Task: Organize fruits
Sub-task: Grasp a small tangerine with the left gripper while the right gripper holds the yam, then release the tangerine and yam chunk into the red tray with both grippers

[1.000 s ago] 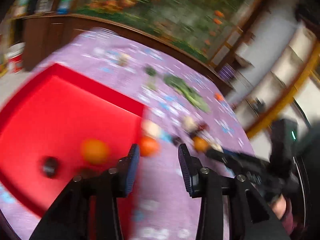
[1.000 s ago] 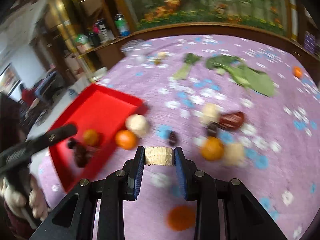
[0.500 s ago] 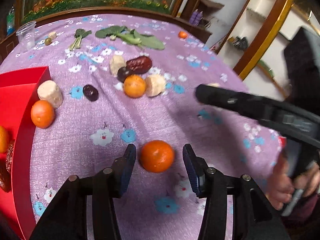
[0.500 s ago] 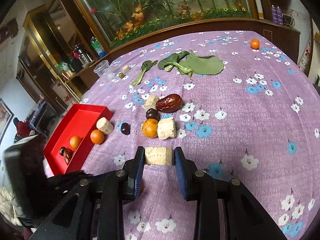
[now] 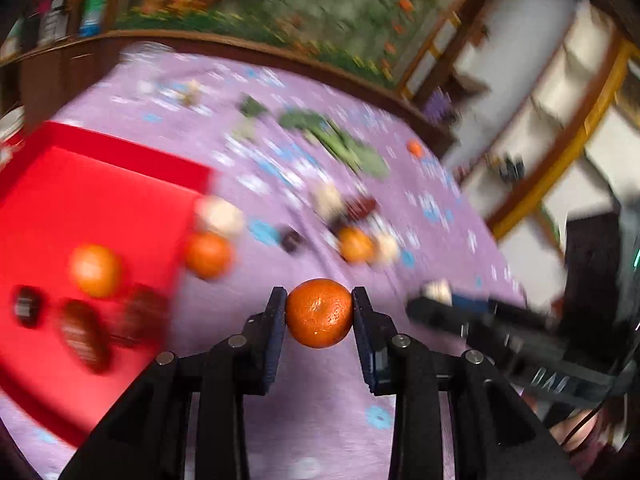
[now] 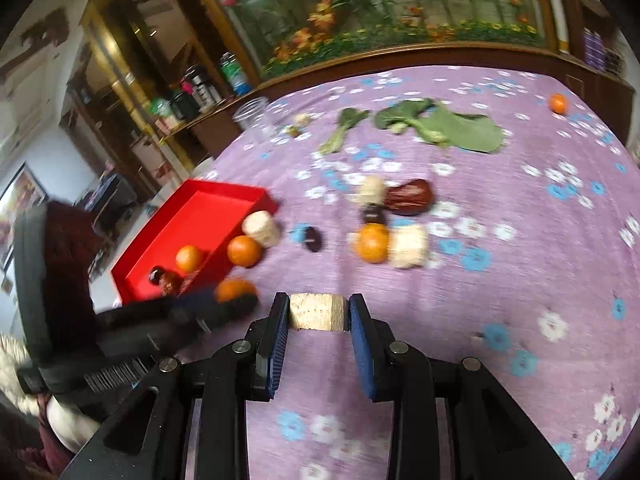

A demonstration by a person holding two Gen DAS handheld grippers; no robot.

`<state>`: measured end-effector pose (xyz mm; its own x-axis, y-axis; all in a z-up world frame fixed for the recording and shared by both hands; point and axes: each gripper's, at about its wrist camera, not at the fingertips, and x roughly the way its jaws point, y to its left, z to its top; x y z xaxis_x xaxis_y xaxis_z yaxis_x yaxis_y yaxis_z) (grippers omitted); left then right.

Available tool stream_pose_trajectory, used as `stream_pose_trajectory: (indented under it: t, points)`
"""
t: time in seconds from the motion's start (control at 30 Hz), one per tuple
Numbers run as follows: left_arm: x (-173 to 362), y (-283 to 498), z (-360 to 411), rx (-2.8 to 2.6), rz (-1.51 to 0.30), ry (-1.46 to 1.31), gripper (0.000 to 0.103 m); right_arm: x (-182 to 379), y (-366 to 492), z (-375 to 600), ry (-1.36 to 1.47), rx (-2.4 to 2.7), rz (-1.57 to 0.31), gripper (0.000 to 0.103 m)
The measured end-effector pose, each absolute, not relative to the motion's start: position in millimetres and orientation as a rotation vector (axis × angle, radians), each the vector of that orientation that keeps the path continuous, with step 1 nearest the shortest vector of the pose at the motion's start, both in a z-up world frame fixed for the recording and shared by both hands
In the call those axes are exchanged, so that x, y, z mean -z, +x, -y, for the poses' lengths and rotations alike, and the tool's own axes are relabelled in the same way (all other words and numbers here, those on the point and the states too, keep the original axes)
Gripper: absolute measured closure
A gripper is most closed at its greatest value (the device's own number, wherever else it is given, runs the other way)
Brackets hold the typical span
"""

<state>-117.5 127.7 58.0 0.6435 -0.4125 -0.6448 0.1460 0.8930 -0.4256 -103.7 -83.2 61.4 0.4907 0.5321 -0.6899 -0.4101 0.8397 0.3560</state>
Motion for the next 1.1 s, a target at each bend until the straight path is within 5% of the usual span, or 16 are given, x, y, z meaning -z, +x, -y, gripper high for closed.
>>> stream_pose_trajectory:
  t: [0.3,0.7,0.9,1.1]
  points:
    - [-54,-127,-257,-0.015,-0.746,-0.476,0.072,-64,-86,-38,0.002,-0.739,-0.91,0.07]
    - [-35,-131,-302,-0.082,-0.743,-0.526,0.07,-37,-50,-131,-0.121,-0.739,-0.933,0.07]
    - [-41,-134,-300,-0.059,-0.718,-0.548,0.05,-39,-42,-126,-0.084,-0.72,-0.906,0.06]
    - [-49,-138,-294,-0.057,-0.707,-0.551,0.049,-54,-44,-103,-0.014,-0.701,-0.883,0.056]
